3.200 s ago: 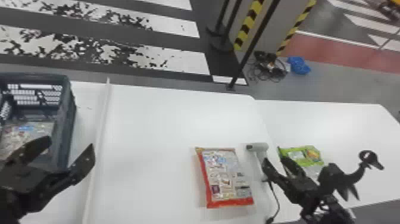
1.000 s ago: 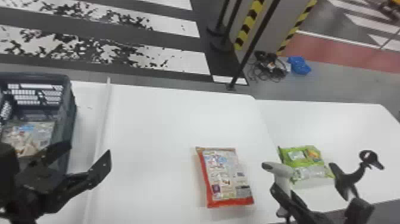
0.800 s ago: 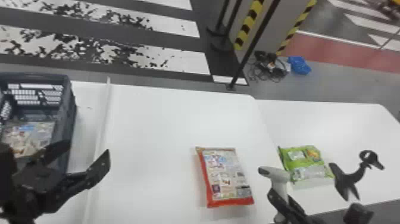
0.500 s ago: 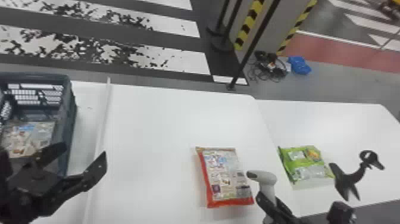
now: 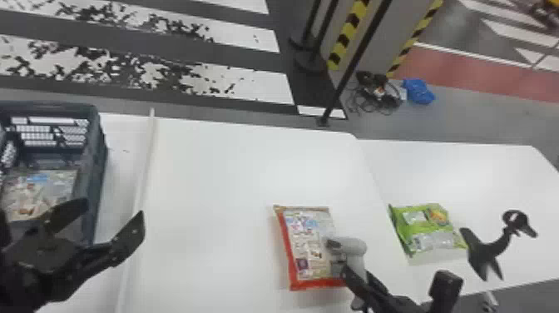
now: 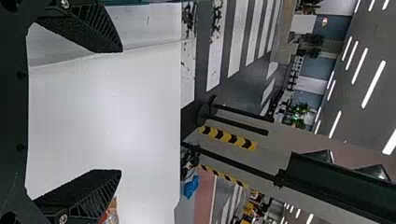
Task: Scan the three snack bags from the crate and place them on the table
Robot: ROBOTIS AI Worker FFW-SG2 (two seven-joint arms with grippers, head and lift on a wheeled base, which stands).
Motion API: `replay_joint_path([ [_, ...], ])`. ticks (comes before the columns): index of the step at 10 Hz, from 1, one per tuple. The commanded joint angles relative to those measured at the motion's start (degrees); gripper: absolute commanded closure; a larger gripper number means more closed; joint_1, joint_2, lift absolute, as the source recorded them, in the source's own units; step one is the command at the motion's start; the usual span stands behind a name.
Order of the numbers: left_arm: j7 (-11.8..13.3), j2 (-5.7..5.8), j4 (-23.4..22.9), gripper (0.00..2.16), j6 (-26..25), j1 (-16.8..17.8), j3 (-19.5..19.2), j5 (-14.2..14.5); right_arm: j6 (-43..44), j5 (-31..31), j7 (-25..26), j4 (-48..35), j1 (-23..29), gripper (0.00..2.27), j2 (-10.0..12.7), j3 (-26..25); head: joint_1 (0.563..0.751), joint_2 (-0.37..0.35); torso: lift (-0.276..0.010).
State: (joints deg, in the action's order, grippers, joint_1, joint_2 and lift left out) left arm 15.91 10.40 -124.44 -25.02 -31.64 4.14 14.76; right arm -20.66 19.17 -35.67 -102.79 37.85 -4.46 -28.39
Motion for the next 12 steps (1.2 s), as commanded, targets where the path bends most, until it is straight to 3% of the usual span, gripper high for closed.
replay_joint_path([
  [1, 0.0, -0.03, 0.0, 0.07, 0.1, 0.1, -0.3, 0.0, 0.1, -0.4, 0.0, 1.1, -0.5, 2.07, -0.3, 0.7, 0.695, -0.35, -0.036],
  [5, 0.0, -0.12, -0.3, 0.07, -0.4, 0.9, -0.1, -0.3, 1.0, 0.6, -0.1, 0.7, -0.9, 2.07, -1.3, -0.5, 0.695, -0.35, -0.036],
  [8, -0.1, -0.03, -0.6, 0.07, -1.0, 0.8, 0.6, -1.8, -2.7, -0.5, 0.0, 5.1, -9.2, 2.07, -5.9, -2.8, 0.695, -0.35, -0.036],
  [12, -0.7, -0.03, -1.0, 0.07, -1.1, 0.0, 1.0, -4.0, -3.7, -6.2, 0.0, 18.5, -20.4, 2.07, -11.5, -1.5, 0.695, -0.35, -0.036],
])
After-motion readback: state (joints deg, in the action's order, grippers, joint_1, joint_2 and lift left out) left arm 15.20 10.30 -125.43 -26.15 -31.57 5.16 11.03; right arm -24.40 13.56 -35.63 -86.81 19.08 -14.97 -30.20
